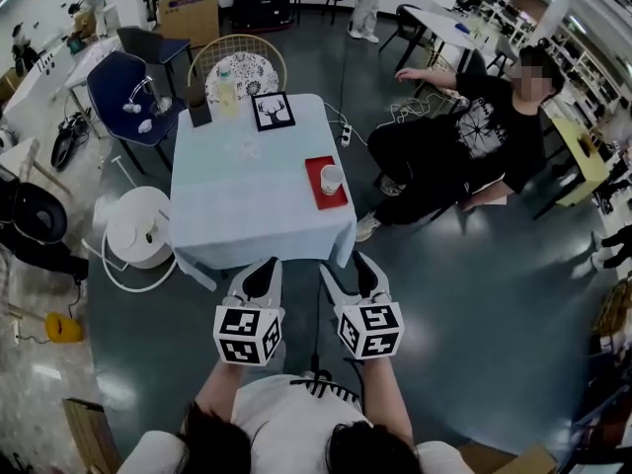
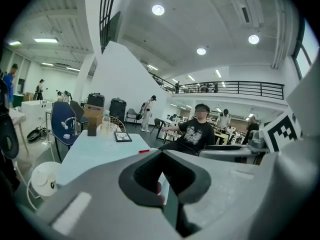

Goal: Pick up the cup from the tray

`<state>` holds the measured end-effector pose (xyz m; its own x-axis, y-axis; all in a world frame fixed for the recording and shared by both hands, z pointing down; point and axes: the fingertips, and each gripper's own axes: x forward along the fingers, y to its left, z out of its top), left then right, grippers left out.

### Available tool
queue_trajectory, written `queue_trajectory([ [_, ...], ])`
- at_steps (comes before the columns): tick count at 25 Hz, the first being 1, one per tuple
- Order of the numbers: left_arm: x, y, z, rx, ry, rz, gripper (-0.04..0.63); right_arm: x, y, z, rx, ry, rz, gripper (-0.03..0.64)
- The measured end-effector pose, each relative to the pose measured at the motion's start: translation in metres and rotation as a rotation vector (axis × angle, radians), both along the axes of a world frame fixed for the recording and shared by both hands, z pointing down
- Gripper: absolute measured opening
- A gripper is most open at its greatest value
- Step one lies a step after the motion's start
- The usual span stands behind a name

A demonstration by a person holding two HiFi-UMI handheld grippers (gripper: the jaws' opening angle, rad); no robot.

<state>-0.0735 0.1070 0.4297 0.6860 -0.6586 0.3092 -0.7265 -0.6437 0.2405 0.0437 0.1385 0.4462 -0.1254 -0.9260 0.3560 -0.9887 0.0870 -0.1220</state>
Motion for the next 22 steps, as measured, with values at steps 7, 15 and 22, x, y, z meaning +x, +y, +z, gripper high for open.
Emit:
queue_trajectory([
  [7, 0.002, -0.087, -0.017, 0.021, 0.02, 0.049, 0.002, 0.006, -0.083, -0.006, 0.002, 0.013, 0.048, 0.305],
  [15, 0.006, -0.152, -0.008, 0.005, 0.008, 0.088, 0.0, 0.014, -0.145, 0.007, -0.026, 0.016, 0.091, 0.325],
  [22, 0.021, -0.185, -0.005, 0.016, 0.023, 0.095, 0.002, 0.03, -0.177, 0.031, -0.067, 0.035, 0.082, 0.346],
])
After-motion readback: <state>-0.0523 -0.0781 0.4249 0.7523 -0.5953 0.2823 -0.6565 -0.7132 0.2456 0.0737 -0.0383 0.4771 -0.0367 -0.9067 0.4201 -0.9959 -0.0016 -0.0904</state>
